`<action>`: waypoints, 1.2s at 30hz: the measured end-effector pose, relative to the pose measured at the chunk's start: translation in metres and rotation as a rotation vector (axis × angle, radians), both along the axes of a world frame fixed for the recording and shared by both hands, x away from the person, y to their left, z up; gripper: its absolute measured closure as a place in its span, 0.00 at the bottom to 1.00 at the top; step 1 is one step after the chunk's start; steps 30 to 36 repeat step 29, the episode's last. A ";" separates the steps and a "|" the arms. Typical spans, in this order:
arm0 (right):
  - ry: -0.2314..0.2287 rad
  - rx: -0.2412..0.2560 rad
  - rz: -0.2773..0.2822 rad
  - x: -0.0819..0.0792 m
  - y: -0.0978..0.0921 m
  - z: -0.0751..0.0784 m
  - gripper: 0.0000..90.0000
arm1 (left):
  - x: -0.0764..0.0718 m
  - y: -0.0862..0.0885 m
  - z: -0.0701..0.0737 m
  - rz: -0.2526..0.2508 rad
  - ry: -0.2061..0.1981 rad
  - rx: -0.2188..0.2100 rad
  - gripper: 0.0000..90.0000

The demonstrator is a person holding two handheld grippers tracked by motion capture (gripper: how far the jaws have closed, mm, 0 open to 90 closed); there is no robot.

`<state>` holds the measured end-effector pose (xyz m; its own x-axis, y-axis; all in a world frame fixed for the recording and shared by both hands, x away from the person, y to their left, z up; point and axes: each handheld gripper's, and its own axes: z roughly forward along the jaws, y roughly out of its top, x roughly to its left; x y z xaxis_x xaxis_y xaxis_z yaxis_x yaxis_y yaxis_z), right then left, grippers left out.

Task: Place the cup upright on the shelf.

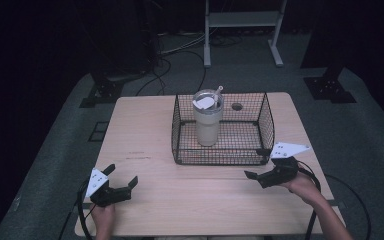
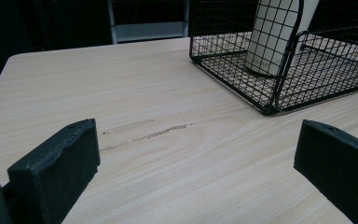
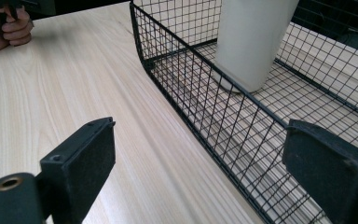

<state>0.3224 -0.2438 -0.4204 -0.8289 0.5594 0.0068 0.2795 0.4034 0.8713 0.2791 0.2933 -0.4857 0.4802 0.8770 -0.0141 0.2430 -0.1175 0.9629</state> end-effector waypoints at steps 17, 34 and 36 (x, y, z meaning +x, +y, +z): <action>0.012 0.026 -0.050 -0.024 -0.016 -0.029 0.10 | 0.000 -0.001 0.000 0.001 0.000 0.003 0.00; 0.003 0.114 -0.163 -0.056 -0.019 -0.065 0.10 | 0.001 -0.001 0.000 0.007 0.007 0.014 0.00; 0.003 0.114 -0.163 -0.056 -0.019 -0.065 0.10 | 0.001 -0.001 0.000 0.007 0.007 0.014 0.00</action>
